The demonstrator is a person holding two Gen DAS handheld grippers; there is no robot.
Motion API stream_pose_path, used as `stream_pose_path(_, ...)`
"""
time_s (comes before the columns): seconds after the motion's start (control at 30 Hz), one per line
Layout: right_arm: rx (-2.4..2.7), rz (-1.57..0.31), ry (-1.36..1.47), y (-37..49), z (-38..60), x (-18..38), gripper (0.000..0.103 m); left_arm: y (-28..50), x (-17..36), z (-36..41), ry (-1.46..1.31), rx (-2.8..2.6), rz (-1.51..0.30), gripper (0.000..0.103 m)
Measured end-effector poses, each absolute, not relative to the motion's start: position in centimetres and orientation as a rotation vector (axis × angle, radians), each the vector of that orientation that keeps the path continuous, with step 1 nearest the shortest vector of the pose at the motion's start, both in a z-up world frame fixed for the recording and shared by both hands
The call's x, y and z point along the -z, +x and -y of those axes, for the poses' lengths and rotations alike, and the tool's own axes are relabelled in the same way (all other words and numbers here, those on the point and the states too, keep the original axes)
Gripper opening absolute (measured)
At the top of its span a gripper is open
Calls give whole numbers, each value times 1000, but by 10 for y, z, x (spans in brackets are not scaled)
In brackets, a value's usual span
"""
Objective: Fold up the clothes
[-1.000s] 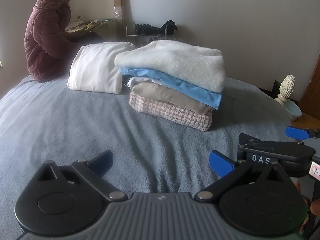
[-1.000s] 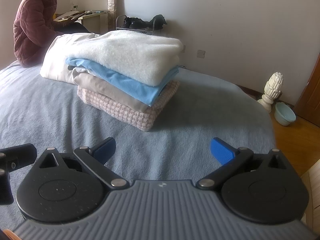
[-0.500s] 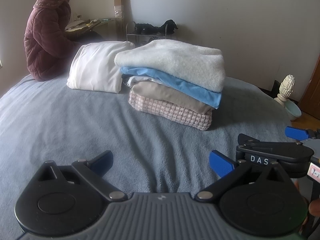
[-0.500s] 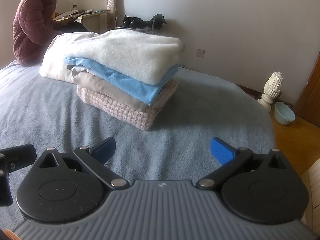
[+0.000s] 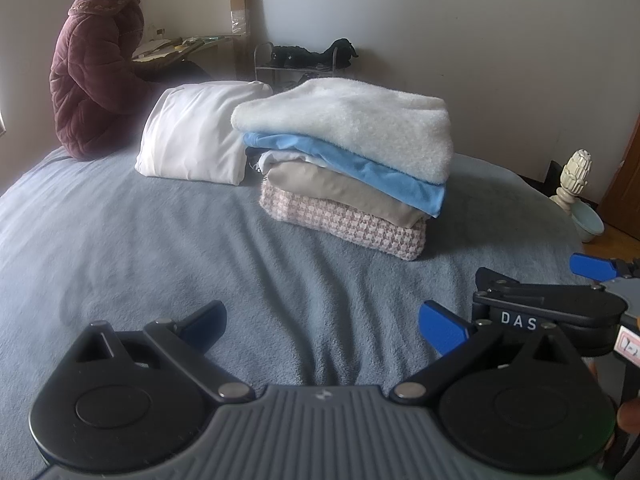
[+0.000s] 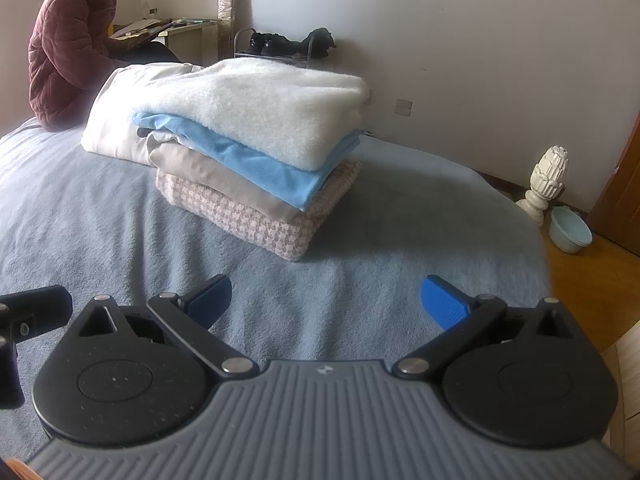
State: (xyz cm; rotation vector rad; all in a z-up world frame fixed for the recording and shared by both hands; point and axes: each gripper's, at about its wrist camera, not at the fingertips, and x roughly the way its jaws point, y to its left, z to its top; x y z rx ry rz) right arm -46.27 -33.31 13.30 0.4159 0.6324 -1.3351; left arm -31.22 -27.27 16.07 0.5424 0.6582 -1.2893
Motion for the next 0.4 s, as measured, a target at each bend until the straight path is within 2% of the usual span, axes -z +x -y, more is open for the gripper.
stream_pose_path(0.4, 1339, -629, 418, -463, 333, -133, 102, -312, -161, 272, 541, 1288, -659, 103)
